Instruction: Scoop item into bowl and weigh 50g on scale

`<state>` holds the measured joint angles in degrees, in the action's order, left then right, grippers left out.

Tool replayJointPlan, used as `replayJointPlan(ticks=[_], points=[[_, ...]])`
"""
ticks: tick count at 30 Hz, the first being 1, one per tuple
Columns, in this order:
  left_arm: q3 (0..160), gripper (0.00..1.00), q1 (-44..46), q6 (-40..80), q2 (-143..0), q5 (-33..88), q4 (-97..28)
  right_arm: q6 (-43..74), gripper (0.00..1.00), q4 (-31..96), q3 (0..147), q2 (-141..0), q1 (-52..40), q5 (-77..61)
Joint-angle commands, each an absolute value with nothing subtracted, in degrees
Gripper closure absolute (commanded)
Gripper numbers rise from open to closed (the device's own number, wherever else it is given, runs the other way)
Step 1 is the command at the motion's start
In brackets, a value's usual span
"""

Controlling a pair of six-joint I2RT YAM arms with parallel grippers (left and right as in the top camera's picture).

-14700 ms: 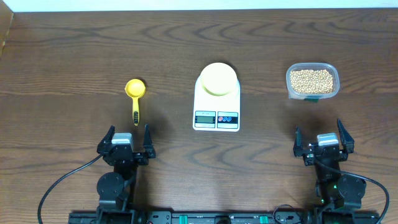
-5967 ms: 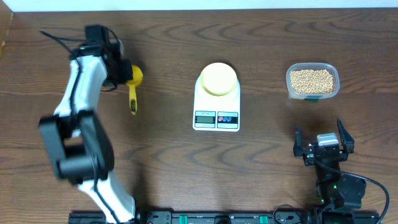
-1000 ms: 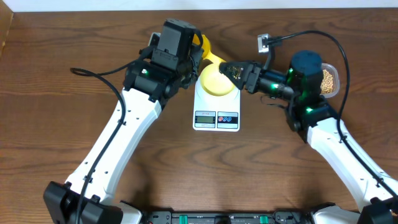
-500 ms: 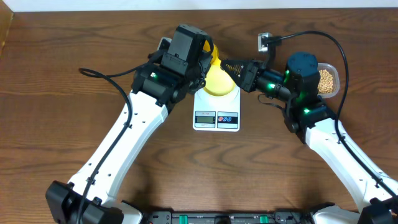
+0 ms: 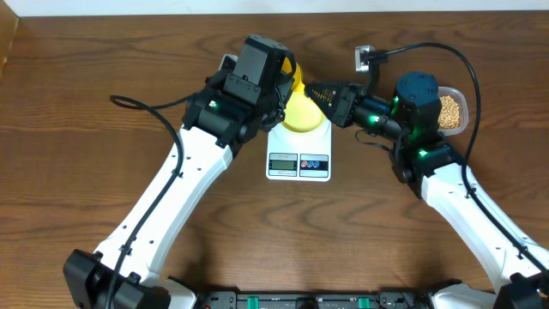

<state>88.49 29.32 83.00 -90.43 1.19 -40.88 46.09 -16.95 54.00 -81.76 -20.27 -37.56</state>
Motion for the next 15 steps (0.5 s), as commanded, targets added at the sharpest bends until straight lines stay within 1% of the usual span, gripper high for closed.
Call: replayJointPlan(ticks=[1,5,15], points=[[88.73,0.92,30.35,84.79,-89.91,3.6,-41.01,46.24,0.71,-17.17,55.07,-81.67,-20.78,-37.21],[88.73,0.92,30.35,84.79,-89.91,3.42,-40.86,46.68,0.69,-17.15,55.07,-81.67,-20.78,-37.23],[88.73,0.92,30.2,84.77,-89.91,3.03,-40.01,48.01,0.69,-17.15,55.07,-81.67,-20.73,-37.67]])
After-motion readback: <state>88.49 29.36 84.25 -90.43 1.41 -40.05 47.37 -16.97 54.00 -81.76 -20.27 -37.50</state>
